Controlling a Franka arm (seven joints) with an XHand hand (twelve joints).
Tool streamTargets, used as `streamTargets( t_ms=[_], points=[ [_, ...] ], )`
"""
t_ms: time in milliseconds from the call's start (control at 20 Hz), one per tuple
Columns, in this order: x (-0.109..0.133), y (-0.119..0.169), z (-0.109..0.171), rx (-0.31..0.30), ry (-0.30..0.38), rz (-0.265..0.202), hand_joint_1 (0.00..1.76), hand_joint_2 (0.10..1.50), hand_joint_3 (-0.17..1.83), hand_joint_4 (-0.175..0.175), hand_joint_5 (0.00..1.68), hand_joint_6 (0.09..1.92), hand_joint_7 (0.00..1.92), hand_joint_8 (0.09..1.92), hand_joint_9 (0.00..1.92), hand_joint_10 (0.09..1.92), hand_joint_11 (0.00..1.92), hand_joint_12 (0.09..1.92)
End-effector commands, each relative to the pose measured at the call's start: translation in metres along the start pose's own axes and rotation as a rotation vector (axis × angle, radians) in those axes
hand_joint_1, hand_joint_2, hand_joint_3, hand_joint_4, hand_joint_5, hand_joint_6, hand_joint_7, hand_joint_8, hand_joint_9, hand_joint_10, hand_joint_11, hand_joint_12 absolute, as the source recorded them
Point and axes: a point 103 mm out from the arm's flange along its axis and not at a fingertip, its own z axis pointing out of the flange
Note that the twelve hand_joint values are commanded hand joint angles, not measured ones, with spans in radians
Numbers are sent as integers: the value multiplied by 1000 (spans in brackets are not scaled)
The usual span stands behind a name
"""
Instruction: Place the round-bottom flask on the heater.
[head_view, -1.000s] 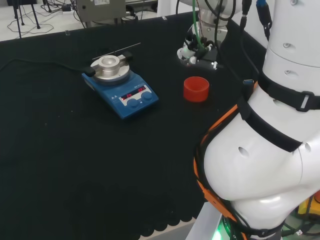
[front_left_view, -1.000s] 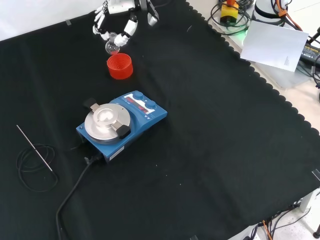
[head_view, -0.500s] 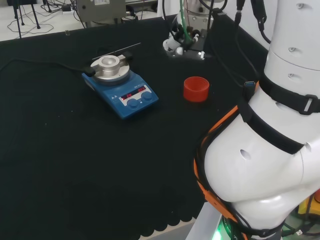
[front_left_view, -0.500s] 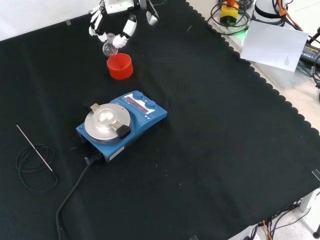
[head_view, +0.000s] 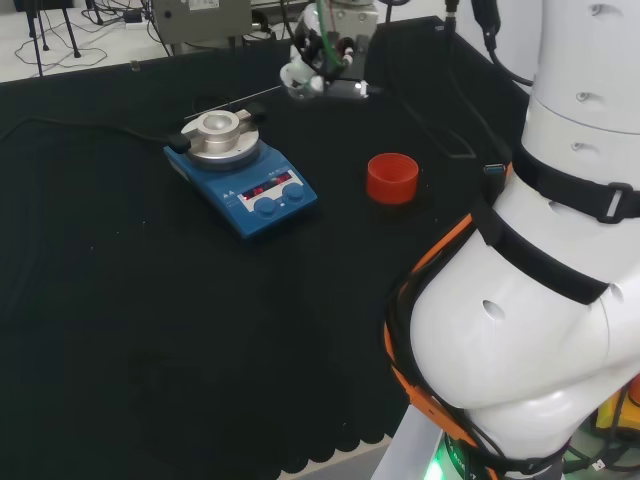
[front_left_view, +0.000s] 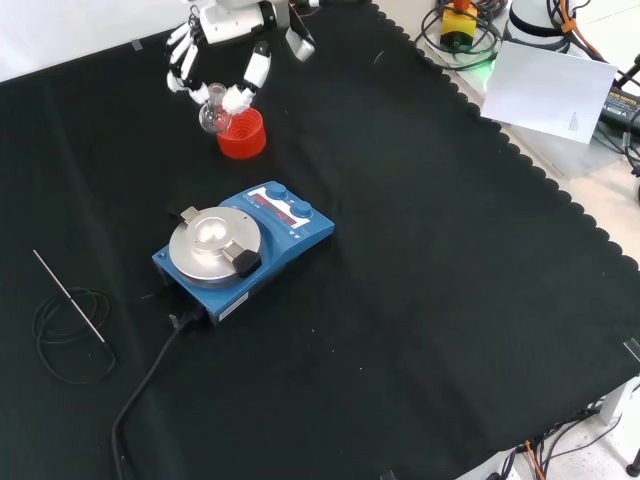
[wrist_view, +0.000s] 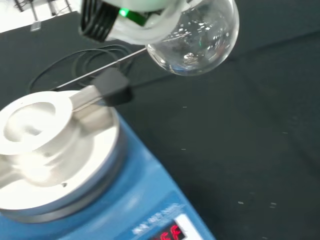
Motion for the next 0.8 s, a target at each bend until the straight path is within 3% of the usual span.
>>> streamTargets(
  t_ms=[50, 800],
  points=[
    [51, 3, 9, 47, -29, -79, 1054, 738, 721, 175, 1045, 1094, 551, 587, 726, 568, 345, 1298],
    [124, 29, 30, 106, -77, -178, 1059, 724, 738, 175, 1056, 1083, 547, 589, 721, 568, 342, 1298]
  ],
)
